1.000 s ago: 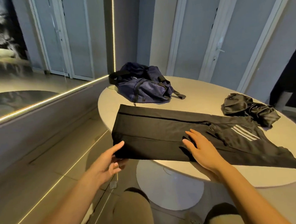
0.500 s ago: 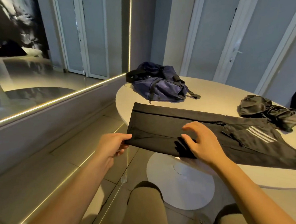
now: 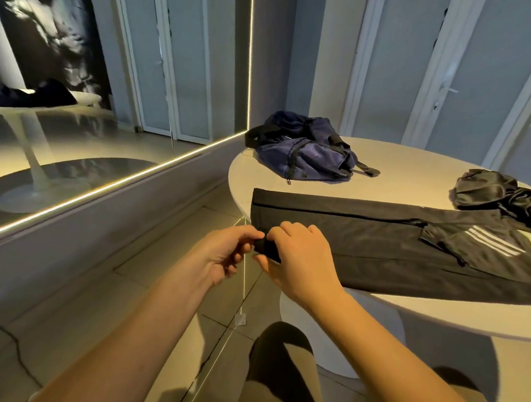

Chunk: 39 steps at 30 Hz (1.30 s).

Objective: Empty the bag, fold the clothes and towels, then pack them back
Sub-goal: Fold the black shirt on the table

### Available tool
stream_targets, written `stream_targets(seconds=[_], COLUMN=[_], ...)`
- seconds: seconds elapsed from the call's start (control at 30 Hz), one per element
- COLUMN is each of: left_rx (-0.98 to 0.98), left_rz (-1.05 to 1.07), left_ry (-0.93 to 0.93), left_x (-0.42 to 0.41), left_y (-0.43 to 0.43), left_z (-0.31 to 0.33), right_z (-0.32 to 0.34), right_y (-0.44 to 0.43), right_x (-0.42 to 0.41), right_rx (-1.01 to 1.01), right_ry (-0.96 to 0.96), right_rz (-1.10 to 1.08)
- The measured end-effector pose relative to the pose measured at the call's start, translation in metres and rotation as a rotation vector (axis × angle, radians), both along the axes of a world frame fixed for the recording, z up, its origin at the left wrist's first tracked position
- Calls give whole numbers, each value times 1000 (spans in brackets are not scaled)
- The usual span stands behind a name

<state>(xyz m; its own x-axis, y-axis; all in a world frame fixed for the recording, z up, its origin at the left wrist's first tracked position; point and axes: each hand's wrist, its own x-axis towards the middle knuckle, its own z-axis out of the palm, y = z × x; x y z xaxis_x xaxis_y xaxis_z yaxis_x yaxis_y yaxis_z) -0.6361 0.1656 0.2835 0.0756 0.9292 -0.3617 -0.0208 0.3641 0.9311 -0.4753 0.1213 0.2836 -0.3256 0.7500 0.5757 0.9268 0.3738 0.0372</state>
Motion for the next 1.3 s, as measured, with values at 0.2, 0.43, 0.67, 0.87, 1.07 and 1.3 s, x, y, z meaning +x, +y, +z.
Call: stream_targets(seconds=[0.2, 0.43, 0.67, 0.87, 1.07, 1.3], left_rx=[-17, 33, 67, 44, 63, 256], left_rz=[-75, 229, 245, 180, 147, 242], left_ry=[122, 61, 112, 183, 349, 182], left_x=[-7, 6, 10, 6, 6, 50], left_y=[42, 123, 134, 131, 124, 122], left_z=[6, -10, -28, -18, 4, 52], right_z=[10, 21, 33, 33, 35, 48], right_y=[-7, -11, -19, -20, -25, -39], right_x=[13, 39, 58, 67, 79, 107], right_rx=[-58, -384, -594, -672, -715, -753], right_ry=[238, 729, 883, 1049, 1111, 1253], right_rz=[78, 156, 216, 140, 146, 150])
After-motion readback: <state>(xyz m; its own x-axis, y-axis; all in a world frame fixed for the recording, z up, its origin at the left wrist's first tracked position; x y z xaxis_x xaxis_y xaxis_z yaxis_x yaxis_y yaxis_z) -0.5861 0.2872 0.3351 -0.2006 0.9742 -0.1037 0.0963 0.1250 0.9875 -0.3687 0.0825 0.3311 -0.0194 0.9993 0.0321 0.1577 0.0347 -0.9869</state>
